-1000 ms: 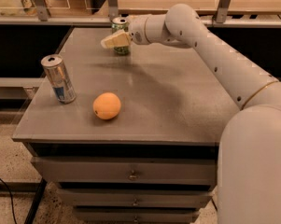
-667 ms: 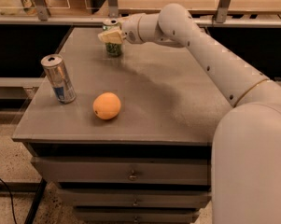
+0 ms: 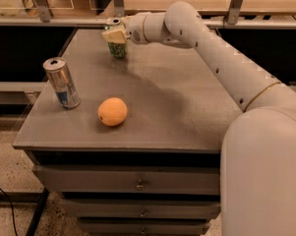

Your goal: Pick green can

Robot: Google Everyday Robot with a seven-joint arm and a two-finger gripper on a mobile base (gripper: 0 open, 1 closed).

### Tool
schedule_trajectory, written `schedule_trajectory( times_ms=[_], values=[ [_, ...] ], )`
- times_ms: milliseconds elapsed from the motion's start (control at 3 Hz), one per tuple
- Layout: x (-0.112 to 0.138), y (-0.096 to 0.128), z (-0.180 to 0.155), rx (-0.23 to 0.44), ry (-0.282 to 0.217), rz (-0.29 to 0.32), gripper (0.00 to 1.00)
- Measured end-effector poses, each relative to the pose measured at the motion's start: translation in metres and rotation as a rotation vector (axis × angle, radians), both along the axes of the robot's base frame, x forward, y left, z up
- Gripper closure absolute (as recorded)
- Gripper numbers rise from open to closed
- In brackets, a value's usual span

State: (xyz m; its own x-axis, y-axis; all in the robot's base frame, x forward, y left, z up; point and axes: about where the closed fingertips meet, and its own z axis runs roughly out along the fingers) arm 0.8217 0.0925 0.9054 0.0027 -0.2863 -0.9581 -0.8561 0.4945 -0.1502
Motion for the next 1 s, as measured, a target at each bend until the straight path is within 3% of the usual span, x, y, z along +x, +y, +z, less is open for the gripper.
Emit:
schedule_trajectory(
  times_ms=[333,667,1000],
  values=[
    [-0.004,-0.009,0.025,0.026,0.004,0.007,0.74],
    [-0.01,-0.032,0.059,0.04,-0.015,-0.021,0.91],
    [-0.01,-0.03,0.06,0.041,-0.015,-0.018,1.0]
  ],
)
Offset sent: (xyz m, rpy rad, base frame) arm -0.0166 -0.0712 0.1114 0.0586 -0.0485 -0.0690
